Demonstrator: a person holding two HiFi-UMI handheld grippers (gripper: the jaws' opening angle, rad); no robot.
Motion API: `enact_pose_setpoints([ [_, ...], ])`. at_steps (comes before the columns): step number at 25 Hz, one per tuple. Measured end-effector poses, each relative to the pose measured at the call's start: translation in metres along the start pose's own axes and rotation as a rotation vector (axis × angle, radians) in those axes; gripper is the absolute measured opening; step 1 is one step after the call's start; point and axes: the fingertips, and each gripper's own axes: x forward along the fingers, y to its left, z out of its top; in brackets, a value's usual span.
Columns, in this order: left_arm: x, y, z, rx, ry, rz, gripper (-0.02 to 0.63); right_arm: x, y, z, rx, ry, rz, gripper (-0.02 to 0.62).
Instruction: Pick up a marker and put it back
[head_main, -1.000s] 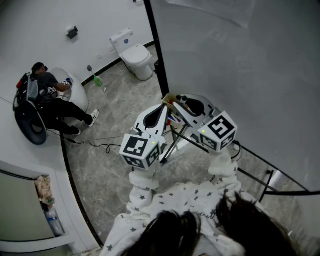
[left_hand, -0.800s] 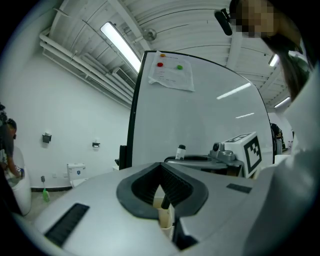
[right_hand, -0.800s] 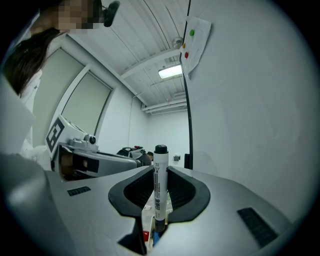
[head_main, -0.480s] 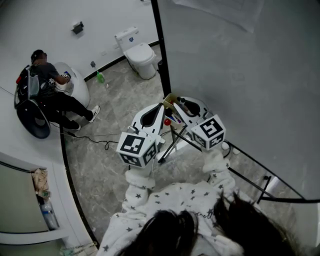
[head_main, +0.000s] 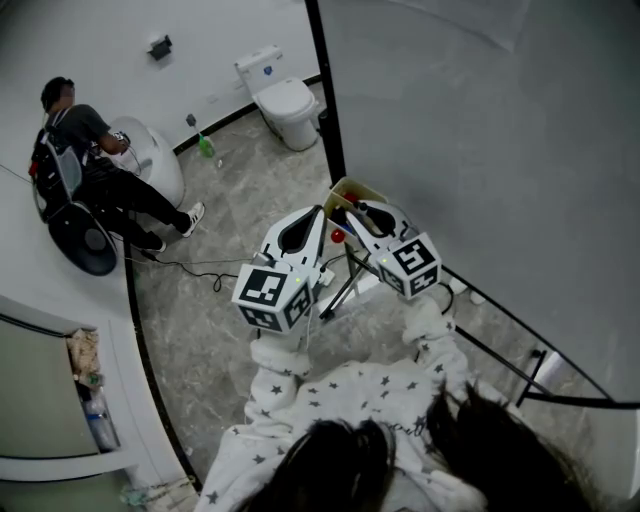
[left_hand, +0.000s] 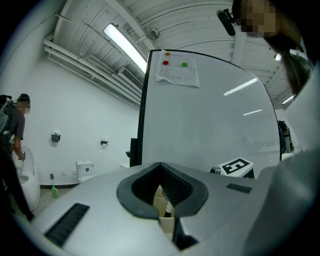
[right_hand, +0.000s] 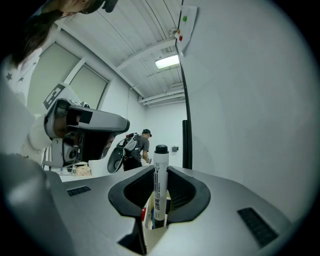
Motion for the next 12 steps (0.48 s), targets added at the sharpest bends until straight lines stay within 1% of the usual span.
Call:
enact_pose_setpoints([
  [4,-0.003,-0.002,-0.004,0.0,0.002,0.001,0.002,-0.001,0.006,-0.013,-0.01,0.029,-0.001,0.074],
  [12,-0.007,-0.003,-0.013,-0.004,-0.002,0.006,0.002,-0.003,0.018,-0.021,-0.081,0.035,-0.034,0.074],
])
